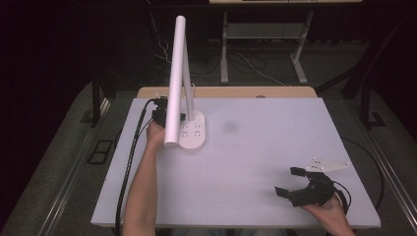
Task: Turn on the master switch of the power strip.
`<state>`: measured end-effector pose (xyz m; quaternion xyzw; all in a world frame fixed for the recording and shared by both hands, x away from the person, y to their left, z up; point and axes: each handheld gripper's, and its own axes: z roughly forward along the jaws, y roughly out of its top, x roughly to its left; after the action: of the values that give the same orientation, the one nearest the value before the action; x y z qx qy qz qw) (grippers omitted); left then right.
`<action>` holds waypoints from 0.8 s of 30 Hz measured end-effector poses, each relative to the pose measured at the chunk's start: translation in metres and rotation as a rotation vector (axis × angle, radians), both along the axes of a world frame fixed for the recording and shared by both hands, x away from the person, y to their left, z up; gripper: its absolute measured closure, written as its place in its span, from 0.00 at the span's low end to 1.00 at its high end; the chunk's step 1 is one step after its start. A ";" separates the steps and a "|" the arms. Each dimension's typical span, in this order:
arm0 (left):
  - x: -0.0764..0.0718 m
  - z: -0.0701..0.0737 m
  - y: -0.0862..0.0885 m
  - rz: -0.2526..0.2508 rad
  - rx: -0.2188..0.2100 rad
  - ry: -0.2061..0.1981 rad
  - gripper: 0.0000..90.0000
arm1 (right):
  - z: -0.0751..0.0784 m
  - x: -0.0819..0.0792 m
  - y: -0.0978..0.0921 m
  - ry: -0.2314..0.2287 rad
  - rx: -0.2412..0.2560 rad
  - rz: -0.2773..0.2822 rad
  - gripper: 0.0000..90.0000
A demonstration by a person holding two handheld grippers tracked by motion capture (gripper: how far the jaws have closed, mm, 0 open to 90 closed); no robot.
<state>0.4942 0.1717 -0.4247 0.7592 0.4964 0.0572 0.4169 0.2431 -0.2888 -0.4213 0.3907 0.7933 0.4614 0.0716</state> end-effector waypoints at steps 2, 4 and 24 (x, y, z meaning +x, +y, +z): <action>0.001 -0.002 0.002 -0.002 -0.023 0.009 1.00 | 0.000 0.000 0.000 -0.001 -0.002 0.002 0.00; 0.001 -0.003 0.001 0.006 -0.033 0.013 1.00 | 0.001 -0.001 0.000 -0.002 -0.003 0.003 0.00; 0.002 -0.009 0.007 0.061 -0.122 0.080 1.00 | 0.002 -0.004 0.000 -0.006 0.000 0.011 0.00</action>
<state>0.4963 0.1784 -0.4332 0.7188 0.5380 0.0091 0.4402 0.2389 -0.2893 -0.4193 0.3850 0.7952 0.4630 0.0711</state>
